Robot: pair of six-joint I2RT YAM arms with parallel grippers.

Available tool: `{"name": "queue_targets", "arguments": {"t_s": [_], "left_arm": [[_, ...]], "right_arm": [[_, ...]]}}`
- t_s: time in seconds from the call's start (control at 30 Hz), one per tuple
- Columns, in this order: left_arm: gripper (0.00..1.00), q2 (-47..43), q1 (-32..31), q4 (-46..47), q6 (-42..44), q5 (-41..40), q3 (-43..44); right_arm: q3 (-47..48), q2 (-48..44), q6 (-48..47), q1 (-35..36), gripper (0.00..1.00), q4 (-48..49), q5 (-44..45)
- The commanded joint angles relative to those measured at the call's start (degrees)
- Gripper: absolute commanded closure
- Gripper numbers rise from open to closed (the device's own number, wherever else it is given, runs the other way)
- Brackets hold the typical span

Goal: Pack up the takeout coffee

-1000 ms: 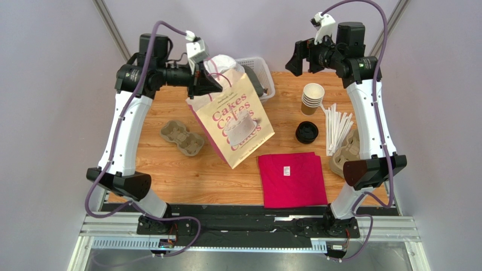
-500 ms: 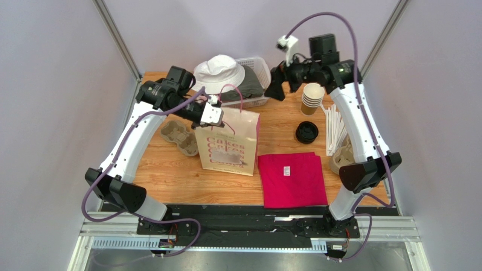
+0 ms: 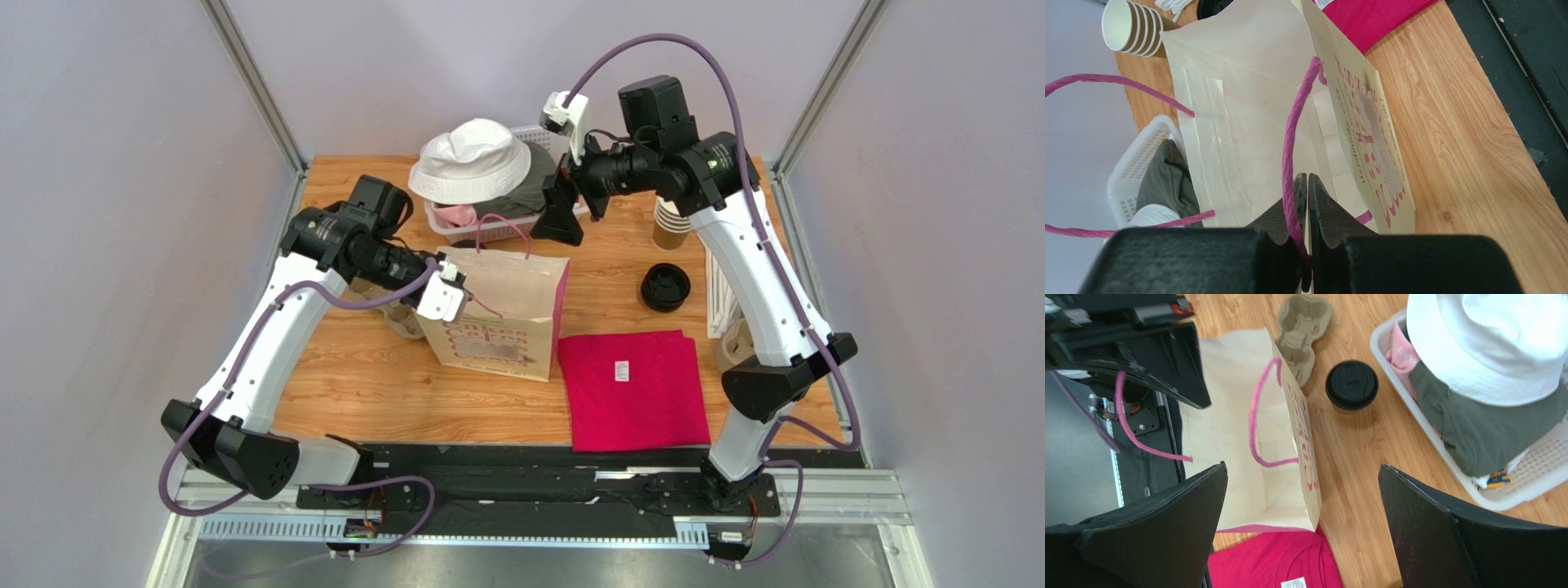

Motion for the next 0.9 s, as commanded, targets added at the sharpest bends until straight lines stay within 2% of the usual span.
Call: {"name": "queue_targets", "arguments": {"t_s": [0.0,0.1,0.17,0.2,0.23,0.27,0.3,0.37,0.4,0.43,0.47,0.53,0.63,0.7,0.8,0.83,0.87], "left_arm": [[0.86,-1.86,0.0,-9.28,3.16,1.68,-0.95],[0.77,-2.3,0.0,-9.01,3.16,1.94,-0.69],[0.66,-3.09,0.0,-9.01,3.16,2.21,-0.69],[0.56,-3.44,0.0,-9.1,2.9,2.47,-0.77],[0.55,-4.06,0.0,-9.1,2.55,2.56,-0.77],[0.47,-4.41,0.0,-9.1,0.8,2.47,-0.6],[0.44,-4.76,0.0,-8.93,-0.87,2.3,-0.34],[0.4,-6.34,0.61,-8.66,-6.47,2.29,0.54],[0.35,-7.22,1.31,-8.66,-7.9,3.16,0.55],[0.33,-9.49,2.37,-8.57,-8.96,4.3,0.2],[0.23,-11.17,4.2,-7.88,-12.36,6.49,-0.33],[0.21,-17.2,5.97,-0.96,-18.87,7.56,-3.56],[0.18,-25.21,8.0,11.7,-34.75,6.87,-8.83],[0.17,-27.78,8.44,18.46,-40.06,4.76,-10.7],[0.16,-28.06,9.14,23.83,-52.0,-0.94,-11.76],[0.16,-27.01,9.41,25.77,-60.91,-3.05,-12.28],[0.16,-26.22,9.58,29.8,-65.96,-8.72,-12.37]], "right_arm": [[4.32,2.96,2.55,3.31,0.0,1.65,-1.39],[4.24,4.54,2.55,5.77,0.04,4.37,1.59],[3.45,5.16,2.2,6.3,0.07,6.04,4.05],[3.36,6.03,1.94,6.3,0.17,6.22,4.75],[3.53,6.47,1.76,6.3,0.26,6.14,6.24],[3.62,6.83,1.76,6.3,0.36,6.22,7.21],[3.79,7.18,1.76,6.3,0.62,6.05,7.92],[3.71,6.83,1.85,6.22,0.85,5.87,8.98],[3.36,6.57,2.28,6.04,1.0,6.05,9.07],[2.83,5.96,3.16,5.95,1.0,5.96,8.46],[2.22,5.6,3.6,5.78,1.0,5.96,8.02],[0.38,4.55,4.66,5.78,1.0,6.05,7.4],[-1.12,3.58,7.81,5.43,1.0,6.13,7.92],[-1.48,3.23,11.67,4.55,1.0,6.57,8.71],[-2.27,2.7,19.93,2.09,1.0,7.8,10.12],[-2.62,2.52,22.04,0.52,1.0,8.5,10.12],[-4.27,1.74,24.93,-0.11,1.0,9.12,9.69]]}}
